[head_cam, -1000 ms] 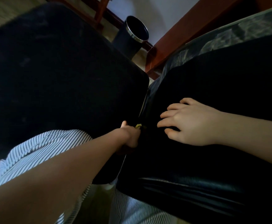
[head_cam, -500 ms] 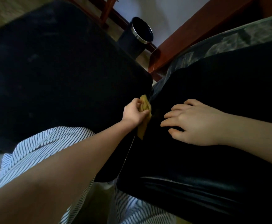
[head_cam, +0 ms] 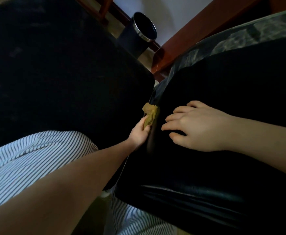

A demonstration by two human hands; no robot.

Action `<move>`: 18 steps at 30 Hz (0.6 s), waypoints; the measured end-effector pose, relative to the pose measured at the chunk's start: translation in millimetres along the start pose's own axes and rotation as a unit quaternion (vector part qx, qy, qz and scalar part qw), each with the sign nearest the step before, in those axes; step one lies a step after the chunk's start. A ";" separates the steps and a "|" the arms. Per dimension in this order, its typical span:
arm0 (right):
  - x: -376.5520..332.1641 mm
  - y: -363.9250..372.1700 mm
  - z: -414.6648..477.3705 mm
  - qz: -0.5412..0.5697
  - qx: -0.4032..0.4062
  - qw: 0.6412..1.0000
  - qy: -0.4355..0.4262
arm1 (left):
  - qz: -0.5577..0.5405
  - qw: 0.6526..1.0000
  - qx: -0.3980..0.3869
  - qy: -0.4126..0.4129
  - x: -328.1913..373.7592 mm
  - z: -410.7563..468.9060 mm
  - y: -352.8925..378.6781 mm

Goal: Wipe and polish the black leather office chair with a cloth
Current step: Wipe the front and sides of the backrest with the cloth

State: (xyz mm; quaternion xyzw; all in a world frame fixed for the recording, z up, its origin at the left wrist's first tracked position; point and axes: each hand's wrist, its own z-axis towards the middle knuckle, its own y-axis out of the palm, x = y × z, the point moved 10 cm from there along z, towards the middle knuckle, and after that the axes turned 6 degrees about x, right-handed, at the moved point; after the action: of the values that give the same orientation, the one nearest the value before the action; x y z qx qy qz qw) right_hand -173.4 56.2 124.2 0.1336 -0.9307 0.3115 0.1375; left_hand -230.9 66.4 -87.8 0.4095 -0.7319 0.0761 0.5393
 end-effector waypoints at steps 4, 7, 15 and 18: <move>-0.9 -1.3 -2.1 -0.001 -0.003 1.000 0.004 | -0.001 0.999 0.048 -0.004 -16.4 -34.4 -9.4; -2.0 -2.8 -0.7 -0.008 -0.003 1.000 0.004 | -0.076 0.994 0.065 -0.038 -28.3 -58.6 -14.4; -12.0 -6.1 -19.0 -0.018 -0.017 1.000 0.005 | -0.198 0.974 0.067 -0.093 -5.6 -105.3 -16.0; -16.4 -10.3 -34.6 -0.009 -0.035 0.999 0.016 | -0.228 0.969 0.054 -0.078 15.7 -115.6 -19.7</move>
State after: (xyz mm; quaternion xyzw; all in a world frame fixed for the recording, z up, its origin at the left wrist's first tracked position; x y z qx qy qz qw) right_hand -148.8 72.3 150.8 0.1322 -0.9375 0.2792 0.1603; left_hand -134.7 109.3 -33.9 0.5990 -0.6535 -0.0414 0.4609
